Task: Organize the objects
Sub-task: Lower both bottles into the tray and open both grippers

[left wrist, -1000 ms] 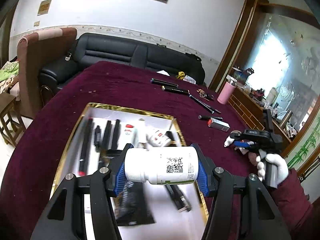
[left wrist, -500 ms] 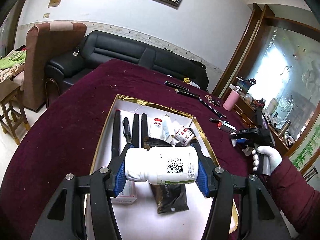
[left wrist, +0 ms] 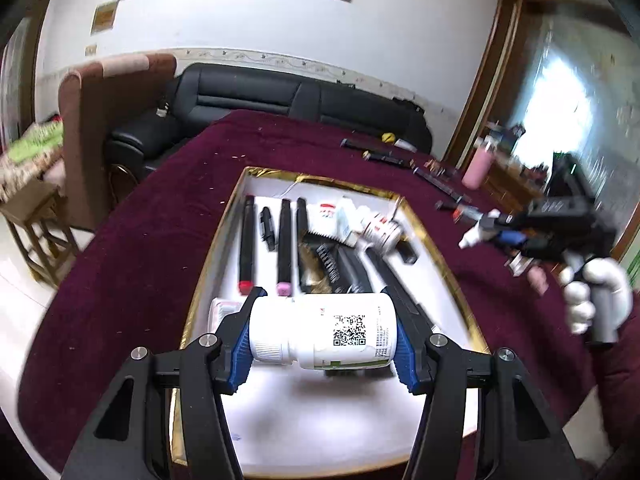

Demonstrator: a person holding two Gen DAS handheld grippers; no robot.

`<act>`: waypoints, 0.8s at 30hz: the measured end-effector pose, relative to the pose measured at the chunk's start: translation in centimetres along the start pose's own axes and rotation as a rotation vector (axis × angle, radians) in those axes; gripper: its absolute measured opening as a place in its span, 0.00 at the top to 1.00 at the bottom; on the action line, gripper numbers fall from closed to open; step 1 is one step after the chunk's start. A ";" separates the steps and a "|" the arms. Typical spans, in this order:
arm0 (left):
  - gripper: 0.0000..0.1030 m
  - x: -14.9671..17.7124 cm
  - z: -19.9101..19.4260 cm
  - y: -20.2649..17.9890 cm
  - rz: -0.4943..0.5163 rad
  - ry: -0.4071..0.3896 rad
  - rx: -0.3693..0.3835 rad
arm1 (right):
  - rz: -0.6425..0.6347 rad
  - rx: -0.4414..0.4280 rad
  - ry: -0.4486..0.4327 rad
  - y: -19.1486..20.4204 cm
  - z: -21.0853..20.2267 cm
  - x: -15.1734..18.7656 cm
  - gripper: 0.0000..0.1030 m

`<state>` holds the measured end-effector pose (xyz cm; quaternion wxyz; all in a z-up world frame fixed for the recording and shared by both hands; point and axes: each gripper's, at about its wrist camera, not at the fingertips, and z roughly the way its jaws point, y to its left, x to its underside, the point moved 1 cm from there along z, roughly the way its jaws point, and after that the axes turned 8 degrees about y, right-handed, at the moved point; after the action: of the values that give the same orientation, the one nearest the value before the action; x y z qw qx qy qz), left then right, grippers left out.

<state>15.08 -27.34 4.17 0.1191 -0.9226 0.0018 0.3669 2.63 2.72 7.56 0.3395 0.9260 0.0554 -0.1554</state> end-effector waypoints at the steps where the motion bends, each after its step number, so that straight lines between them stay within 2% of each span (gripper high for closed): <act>1: 0.50 0.2 0.0 -0.2 0.018 0.004 -0.027 | -0.026 -0.013 0.023 1.1 0.7 0.5 0.76; 6: 0.50 0.3 0.5 0.2 0.076 0.033 -0.107 | -0.135 -0.027 0.143 5.2 4.9 2.3 0.76; 13: 0.50 0.1 2.0 1.3 0.094 0.064 -0.110 | -0.209 0.044 0.237 7.8 9.7 2.7 0.76; 18: 0.50 -0.2 2.1 1.7 0.092 0.055 -0.101 | -0.198 0.079 0.227 8.3 11.1 1.7 0.74; 21: 0.48 -0.5 1.9 1.9 0.088 0.044 -0.098 | -0.184 0.070 0.211 8.4 11.0 1.2 0.67; 24: 0.47 -0.8 1.6 2.3 0.075 0.030 -0.094 | -0.181 0.054 0.184 8.4 11.0 0.9 0.66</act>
<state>13.21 -29.33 3.09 0.0616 -0.9318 0.0207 0.3571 2.48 -10.79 4.52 0.2924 0.9364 0.1656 -0.1011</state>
